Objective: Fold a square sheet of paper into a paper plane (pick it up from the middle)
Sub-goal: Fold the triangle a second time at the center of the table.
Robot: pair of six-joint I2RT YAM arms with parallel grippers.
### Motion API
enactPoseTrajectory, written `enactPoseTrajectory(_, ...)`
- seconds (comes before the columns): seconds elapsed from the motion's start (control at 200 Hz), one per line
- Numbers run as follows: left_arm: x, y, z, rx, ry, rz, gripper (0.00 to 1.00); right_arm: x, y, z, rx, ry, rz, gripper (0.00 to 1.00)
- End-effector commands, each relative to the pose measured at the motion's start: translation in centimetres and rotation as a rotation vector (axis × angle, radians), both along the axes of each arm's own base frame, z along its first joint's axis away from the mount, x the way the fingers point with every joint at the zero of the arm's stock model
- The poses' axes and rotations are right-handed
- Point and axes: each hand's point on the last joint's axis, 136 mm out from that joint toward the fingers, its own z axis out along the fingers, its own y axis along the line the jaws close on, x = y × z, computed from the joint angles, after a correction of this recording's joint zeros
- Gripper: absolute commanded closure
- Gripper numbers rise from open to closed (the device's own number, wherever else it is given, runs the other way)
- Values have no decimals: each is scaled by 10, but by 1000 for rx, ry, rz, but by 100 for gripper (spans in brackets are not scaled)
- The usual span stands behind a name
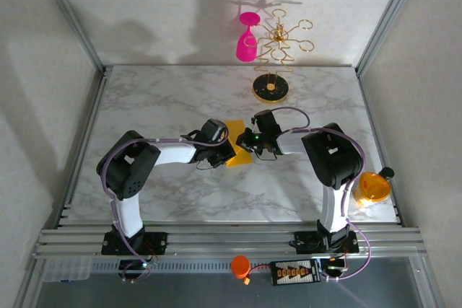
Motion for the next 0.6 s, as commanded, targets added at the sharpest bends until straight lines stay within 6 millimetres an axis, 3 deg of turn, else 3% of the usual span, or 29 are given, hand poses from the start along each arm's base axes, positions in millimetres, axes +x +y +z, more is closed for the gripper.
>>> enactPoseTrajectory(0.0,-7,8,-12,40,28,-6,91,-26,-28,-46,-153,134,-29,100)
enactPoseTrajectory(0.596,-39,16,-25,102,100,-52,90,-27,-30,-51,-163,144,-31,100)
